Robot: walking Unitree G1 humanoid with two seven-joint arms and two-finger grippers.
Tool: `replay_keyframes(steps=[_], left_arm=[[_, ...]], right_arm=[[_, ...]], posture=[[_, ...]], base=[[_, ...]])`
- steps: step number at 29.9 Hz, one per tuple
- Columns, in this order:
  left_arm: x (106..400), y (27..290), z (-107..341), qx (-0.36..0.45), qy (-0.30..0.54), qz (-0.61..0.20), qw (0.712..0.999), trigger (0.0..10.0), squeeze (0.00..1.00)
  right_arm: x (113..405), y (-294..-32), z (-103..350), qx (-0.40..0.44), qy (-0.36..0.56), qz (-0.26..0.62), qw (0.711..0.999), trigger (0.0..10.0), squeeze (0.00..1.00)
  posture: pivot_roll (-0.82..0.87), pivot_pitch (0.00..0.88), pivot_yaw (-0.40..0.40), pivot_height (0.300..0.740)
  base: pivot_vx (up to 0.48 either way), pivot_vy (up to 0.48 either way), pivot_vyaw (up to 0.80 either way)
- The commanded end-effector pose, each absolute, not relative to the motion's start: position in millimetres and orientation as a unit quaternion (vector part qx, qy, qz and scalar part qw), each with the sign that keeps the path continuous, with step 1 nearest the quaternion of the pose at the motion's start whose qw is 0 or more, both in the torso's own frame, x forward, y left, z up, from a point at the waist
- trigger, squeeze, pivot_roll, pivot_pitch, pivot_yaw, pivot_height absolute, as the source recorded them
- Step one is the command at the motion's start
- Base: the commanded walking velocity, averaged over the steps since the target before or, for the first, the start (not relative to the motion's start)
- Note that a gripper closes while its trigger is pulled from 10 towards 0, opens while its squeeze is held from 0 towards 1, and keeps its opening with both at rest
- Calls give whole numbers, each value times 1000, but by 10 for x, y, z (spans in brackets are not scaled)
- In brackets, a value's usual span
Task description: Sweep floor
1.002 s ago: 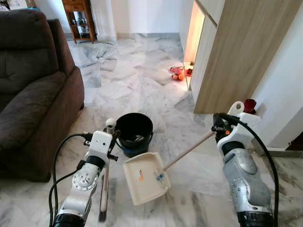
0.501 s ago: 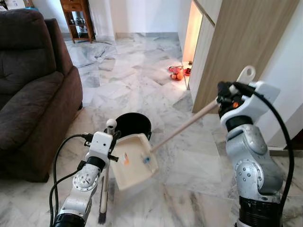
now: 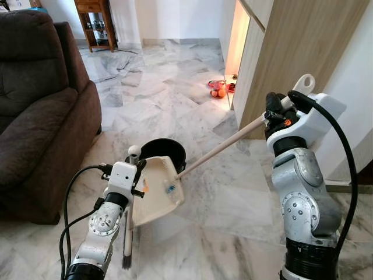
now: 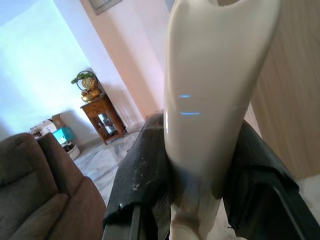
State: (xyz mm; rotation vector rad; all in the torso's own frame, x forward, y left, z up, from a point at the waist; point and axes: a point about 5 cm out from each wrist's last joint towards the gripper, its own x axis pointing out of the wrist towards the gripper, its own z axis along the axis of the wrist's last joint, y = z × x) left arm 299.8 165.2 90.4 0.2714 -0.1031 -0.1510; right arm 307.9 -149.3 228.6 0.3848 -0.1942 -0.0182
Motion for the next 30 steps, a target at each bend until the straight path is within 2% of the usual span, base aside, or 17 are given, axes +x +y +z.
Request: replay_keyframes(steps=[1, 30], left_arm=[[3026, 1683, 992, 145, -73, -66, 984, 10000, 0], [3040, 1679, 1012, 145, -77, -59, 985, 10000, 0]], right_arm=[[3055, -1419, 2549, 207, -152, 16, 966, 10000, 0], [3063, -1328, 2577, 231, -145, 36, 961, 10000, 0]], posture=[[56, 0, 20, 740], [59, 0, 14, 740]], base=[[446, 0, 0], [449, 0, 0]])
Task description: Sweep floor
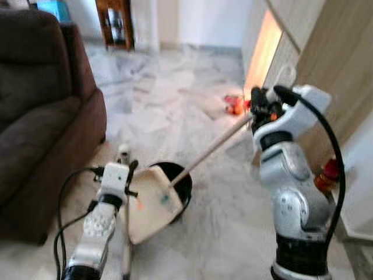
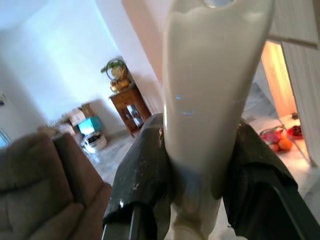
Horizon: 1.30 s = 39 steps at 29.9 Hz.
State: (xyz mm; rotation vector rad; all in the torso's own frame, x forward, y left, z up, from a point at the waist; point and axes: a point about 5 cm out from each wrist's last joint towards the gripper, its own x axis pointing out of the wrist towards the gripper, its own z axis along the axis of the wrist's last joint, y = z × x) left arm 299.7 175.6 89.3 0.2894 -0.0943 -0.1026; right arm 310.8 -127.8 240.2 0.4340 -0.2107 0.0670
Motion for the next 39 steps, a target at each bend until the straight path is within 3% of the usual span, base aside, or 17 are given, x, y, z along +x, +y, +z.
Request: replay_keyframes(steps=[1, 12, 39], left_arm=[[3041, 1678, 1012, 146, -77, -59, 985, 10000, 0], [3049, 1691, 1024, 143, -81, -54, 985, 10000, 0], [3037, 1658, 1004, 140, -82, -60, 985, 10000, 0]], right_arm=[[3064, -1328, 2578, 232, -145, 36, 961, 10000, 0], [3065, -1291, 2595, 240, -145, 44, 959, 10000, 0], [3020, -1172, 2611, 235, -157, 38, 959, 10000, 0]], posture=[[59, 0, 13, 740], [62, 0, 11, 740], [61, 0, 5, 740]], base=[[454, 0, 0], [459, 0, 0], [0, 0, 0]])
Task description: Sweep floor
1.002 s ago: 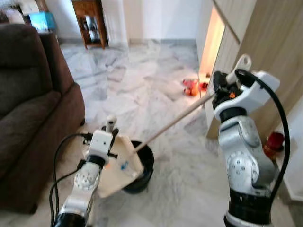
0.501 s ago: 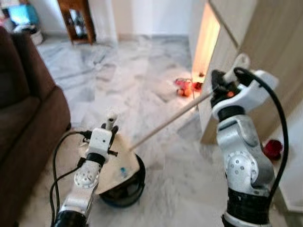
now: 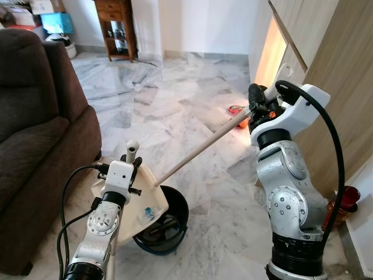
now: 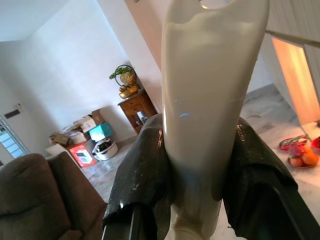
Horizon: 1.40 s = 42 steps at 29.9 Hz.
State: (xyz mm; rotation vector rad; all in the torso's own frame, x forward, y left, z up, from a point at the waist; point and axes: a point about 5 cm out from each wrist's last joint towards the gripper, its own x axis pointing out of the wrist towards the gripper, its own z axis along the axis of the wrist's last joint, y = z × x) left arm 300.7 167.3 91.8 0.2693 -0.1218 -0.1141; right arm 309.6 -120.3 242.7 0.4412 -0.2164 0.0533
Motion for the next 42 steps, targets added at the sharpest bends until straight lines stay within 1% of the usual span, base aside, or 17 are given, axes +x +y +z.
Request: replay_keyframes(steps=[1, 19, 26, 31, 33, 37, 42], left_arm=[[3034, 1657, 1000, 140, -81, -60, 985, 10000, 0], [3029, 1649, 997, 140, -81, -62, 985, 10000, 0], [3024, 1637, 991, 143, -81, -66, 984, 10000, 0], [3027, 1634, 995, 144, -82, -68, 984, 10000, 0], [3027, 1633, 996, 144, -82, -68, 984, 10000, 0], [3026, 1626, 997, 146, -83, -71, 983, 10000, 0], [3023, 1619, 996, 152, -83, -74, 982, 10000, 0]], right_arm=[[3014, -1169, 2617, 230, -161, 36, 959, 10000, 0], [2861, -1031, 2759, 159, -249, 20, 955, 10000, 0], [2758, -856, 2764, 112, -276, 47, 953, 10000, 0], [2691, -726, 2783, 94, -290, 70, 950, 10000, 0], [2683, -713, 2786, 92, -292, 72, 949, 10000, 0], [2593, -571, 2811, 72, -314, 100, 942, 10000, 0], [2559, -521, 2824, 72, -321, 103, 939, 10000, 0]], posture=[[61, 0, 5, 740], [62, 0, 4, 740], [63, 0, 4, 740], [64, 0, 6, 740], [64, 0, 6, 740], [66, 0, 5, 740], [69, 0, 6, 740]], base=[[0, 0, 0], [0, 0, 0], [0, 0, 0], [0, 0, 0], [0, 0, 0], [0, 0, 0], [0, 0, 0]])
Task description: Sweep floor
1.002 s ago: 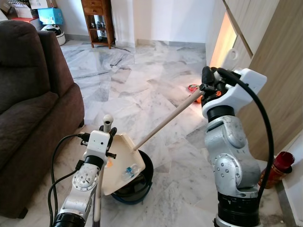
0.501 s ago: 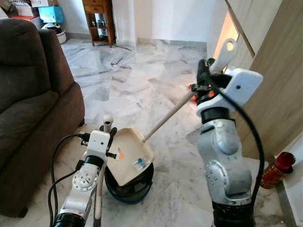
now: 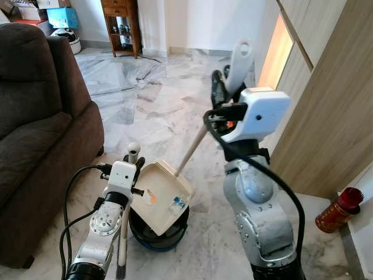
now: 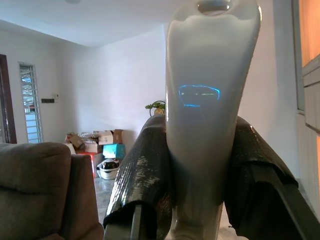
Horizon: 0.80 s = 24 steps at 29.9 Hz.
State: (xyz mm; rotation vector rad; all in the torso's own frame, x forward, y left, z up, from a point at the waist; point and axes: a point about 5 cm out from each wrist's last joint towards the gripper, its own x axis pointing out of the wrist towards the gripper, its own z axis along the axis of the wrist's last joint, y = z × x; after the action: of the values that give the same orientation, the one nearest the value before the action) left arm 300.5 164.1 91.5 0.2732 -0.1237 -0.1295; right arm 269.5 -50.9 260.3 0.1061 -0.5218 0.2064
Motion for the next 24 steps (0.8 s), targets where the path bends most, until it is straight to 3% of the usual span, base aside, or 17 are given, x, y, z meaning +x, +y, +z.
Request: replay_keyframes(steps=[1, 24], left_arm=[[3022, 1617, 997, 153, -84, -75, 982, 10000, 0], [3012, 1598, 1001, 164, -87, -83, 979, 10000, 0]], right_arm=[[2546, -508, 2828, 73, -324, 102, 938, 10000, 0], [2404, -506, 2911, 20, -397, 39, 917, 10000, 0]], posture=[[70, 0, 5, 740], [79, 0, 8, 740]], base=[[0, 0, 0], [0, 0, 0]])
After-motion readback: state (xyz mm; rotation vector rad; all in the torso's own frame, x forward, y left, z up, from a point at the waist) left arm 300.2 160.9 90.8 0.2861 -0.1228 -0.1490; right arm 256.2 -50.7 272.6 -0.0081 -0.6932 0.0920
